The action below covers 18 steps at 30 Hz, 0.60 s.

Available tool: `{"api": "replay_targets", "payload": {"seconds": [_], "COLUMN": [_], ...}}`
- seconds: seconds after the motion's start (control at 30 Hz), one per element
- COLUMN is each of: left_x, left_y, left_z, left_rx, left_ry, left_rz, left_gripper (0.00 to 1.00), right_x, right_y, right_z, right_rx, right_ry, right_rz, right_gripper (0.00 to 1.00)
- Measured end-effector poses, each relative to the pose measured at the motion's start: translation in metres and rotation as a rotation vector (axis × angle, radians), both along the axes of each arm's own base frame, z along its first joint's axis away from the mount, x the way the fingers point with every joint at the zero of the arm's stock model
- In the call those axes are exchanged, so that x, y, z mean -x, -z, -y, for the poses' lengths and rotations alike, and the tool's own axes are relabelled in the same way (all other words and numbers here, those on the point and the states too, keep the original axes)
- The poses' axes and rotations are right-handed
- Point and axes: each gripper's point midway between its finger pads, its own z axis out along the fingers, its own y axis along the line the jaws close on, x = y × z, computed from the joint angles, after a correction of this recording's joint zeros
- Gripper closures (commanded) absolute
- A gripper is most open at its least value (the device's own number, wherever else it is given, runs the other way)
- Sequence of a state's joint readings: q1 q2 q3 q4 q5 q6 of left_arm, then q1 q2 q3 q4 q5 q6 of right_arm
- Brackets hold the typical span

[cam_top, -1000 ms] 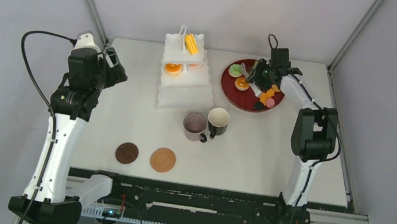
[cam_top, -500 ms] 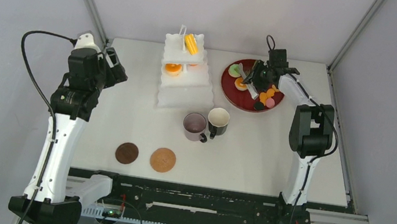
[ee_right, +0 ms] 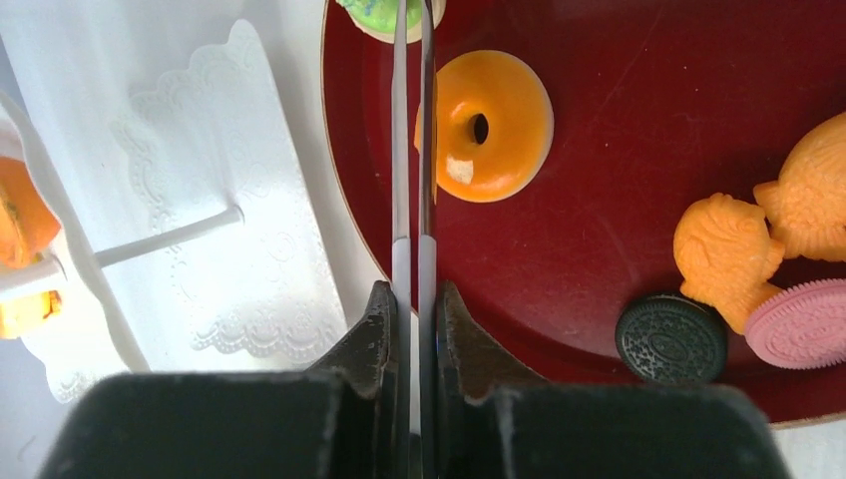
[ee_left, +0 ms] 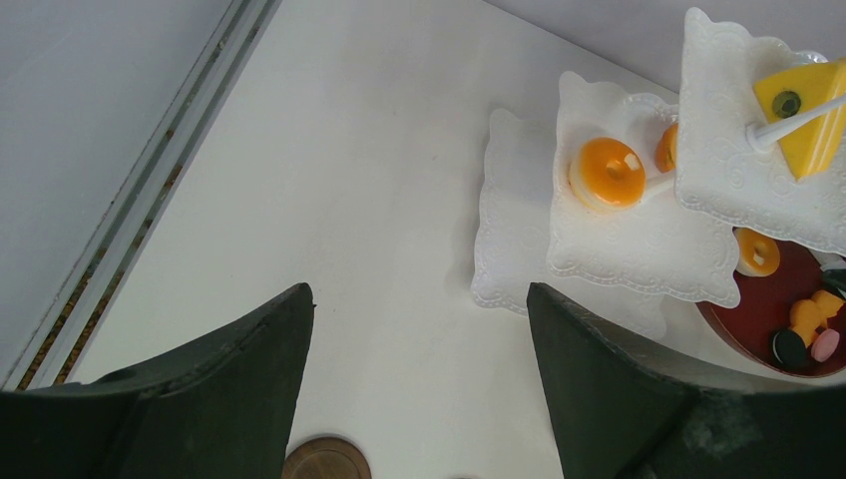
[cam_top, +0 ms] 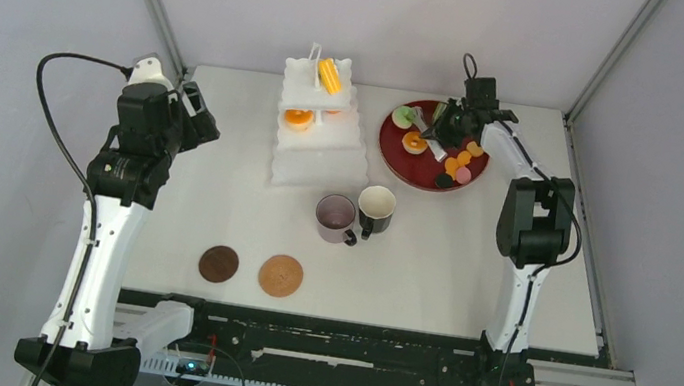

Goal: Serve the afternoon tea

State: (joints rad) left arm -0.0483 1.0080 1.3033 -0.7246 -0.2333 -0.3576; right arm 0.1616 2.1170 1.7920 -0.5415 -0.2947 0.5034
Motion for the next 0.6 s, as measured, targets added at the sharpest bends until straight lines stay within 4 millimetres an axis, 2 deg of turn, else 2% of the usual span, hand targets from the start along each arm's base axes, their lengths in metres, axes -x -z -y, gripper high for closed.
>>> {"api": "replay_targets", "payload": {"seconds": [0.17,0.37,0.6], "left_x": [0.000,0.000,0.002], "left_y": [0.000,0.000,-0.002], "left_z": [0.000,0.000,-0.001], "left_rx": [0.000,0.000,-0.001], "left_ry": [0.000,0.000,-0.004], "left_rz": [0.000,0.001,0.009], "left_gripper": [0.17,0.17,0.17], "right_x": [0.010,0.032,0.076], "right_y": [-0.016,-0.054,-0.091], "right_z": [0.004,0.012,0.010], "right_rx": [0.008,0.013,0.003], "right_ry": [0.005,0.021,-0.001], "right_rz": [0.021,0.088,0.161], "right_gripper": [1.00,1.00,1.00]}}
